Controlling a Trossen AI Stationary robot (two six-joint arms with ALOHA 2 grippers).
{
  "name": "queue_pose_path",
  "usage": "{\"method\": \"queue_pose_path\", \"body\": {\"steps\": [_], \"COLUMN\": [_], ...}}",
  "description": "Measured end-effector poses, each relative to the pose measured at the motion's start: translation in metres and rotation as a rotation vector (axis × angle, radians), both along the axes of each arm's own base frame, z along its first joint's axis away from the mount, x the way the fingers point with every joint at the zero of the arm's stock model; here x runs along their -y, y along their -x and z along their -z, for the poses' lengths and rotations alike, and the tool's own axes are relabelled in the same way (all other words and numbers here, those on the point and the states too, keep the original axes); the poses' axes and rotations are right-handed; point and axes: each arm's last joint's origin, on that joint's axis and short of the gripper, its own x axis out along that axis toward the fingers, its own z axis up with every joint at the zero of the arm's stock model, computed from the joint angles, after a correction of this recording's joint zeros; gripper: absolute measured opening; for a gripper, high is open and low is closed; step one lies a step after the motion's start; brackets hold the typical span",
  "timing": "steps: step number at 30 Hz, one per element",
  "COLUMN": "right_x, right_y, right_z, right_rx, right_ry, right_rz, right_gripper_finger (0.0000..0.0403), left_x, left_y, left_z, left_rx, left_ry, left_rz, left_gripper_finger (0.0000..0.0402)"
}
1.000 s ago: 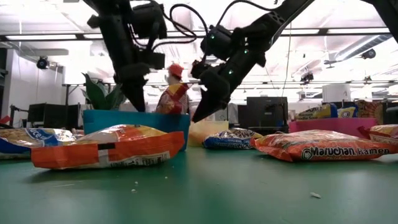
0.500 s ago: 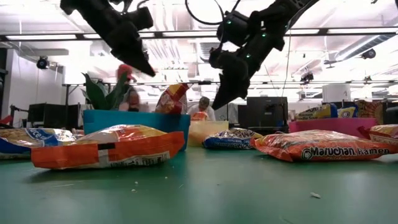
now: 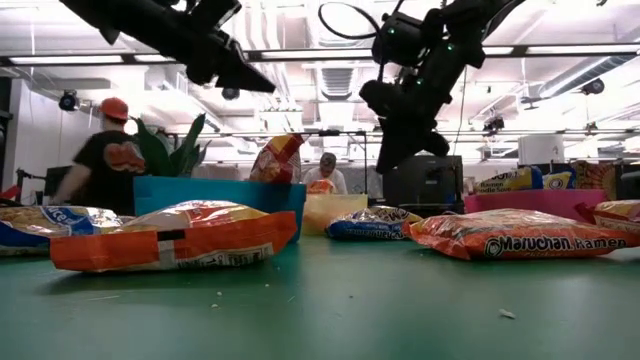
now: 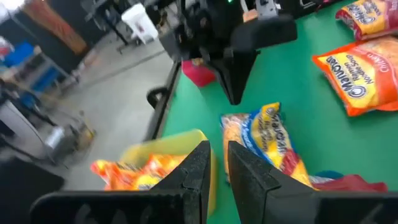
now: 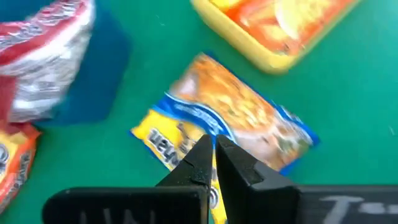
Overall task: Sort Maruchan noodles
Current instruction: Put the blue noodle pack into the red bin
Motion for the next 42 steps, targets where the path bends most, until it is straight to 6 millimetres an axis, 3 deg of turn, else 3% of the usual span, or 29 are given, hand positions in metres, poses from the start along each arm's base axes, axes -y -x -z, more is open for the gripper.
{"method": "queue_pose_path", "body": {"steps": [5,13,18,31,35,42], "right_x": [0.007,0.012,0.015,0.016,0.013,0.006], "right_y": [0.010,0.015,0.010,0.015,0.019,0.023], "right_z": [0.005,0.007,0.004,0.008,0.019,0.049], "right_rx": [-0.090,-0.147,-0.091,-0.124,-0.142,-0.005], "right_ry": [-0.054,0.013,0.061,-0.008,-0.064,-0.170], "right_rz": [0.069,0.113,0.134,0.252,0.224,0.187], "right_gripper_finger": [0.0057,0.0200,0.0258,0.0278,0.0277,0.0288], "left_x": [-0.001,-0.003,-0.003,-0.003,-0.003,-0.003], "left_y": [-0.001,0.000,0.000,0.000,0.000,0.001], "left_z": [-0.007,-0.004,-0.004,-0.004,-0.004,-0.003], "left_rx": [-0.021,-0.044,-0.044,-0.040,-0.047,-0.054], "left_ry": [-0.115,-0.144,-0.147,-0.131,-0.129,-0.128], "left_rz": [0.037,0.039,0.032,0.027,0.027,0.027], "left_gripper_finger": [0.0039,0.0039,0.0039,0.0039,0.0039,0.0039]}}
